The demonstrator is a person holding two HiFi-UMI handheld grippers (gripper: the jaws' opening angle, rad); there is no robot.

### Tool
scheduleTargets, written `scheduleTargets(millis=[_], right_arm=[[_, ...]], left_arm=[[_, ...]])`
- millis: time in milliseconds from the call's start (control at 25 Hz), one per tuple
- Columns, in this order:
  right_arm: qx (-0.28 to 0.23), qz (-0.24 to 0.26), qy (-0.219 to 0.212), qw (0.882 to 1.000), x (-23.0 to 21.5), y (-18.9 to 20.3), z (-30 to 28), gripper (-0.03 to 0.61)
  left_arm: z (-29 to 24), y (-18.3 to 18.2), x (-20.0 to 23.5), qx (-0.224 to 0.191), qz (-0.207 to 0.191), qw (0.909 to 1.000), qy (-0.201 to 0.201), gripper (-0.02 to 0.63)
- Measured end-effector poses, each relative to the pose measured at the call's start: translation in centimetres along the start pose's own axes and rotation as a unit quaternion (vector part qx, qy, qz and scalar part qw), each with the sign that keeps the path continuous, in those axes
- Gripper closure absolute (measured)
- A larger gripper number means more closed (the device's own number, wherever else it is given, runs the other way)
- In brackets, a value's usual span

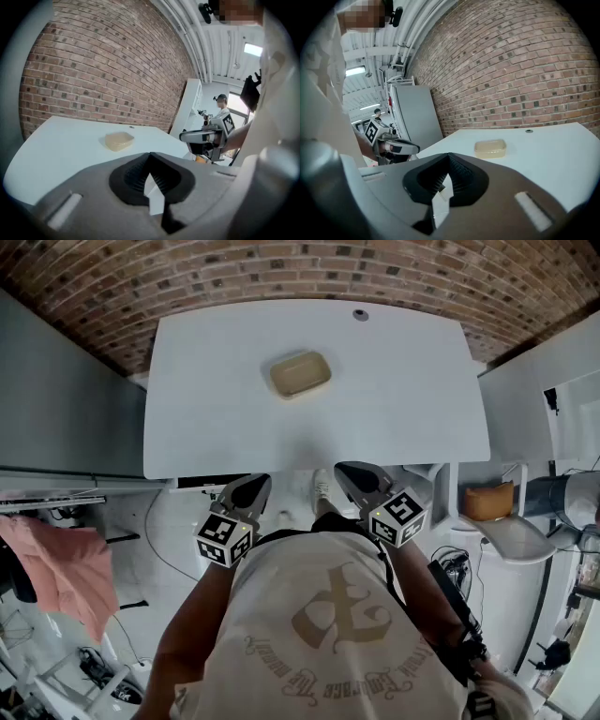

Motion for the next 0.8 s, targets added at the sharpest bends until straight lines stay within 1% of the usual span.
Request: scheduleTargets(millis=[160,440,600,800], right_arm=[[-0.004,0.001,0.009,1.000,2.0,0.5,1.0,0.571],[-0.022,-0.002,0.028,0.999,3.4,0.9,2.4,0.571],[-0.009,0.008,0.032,0.999,4.0,1.2,2.4,0.571],[-0.007,0.023,0.026,0.999,4.1,0.5,1.9,0.571]], left_arm=[[1.7,1.1,-1.3,0.004,-0.002,0.9999,0.012,0.611],[2.5,2.1,-3.2,0.006,-0.009,0.9994,0.034,0.611],[3.0,2.5,-3.4,0.008,-0.001,0.9993,0.037,0.611],[3.1,2.2,-3.1,-0.001,0.002,0.9995,0.031,0.611]])
Point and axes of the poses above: the fingertips, and each gripper's own axes: z backward along the fingers, x to its left, y out of its underside, the point moved 2 cm from there along z, backward along the fingers, and after that the axes turned 2 degrees about y, right-handed, at the moved point
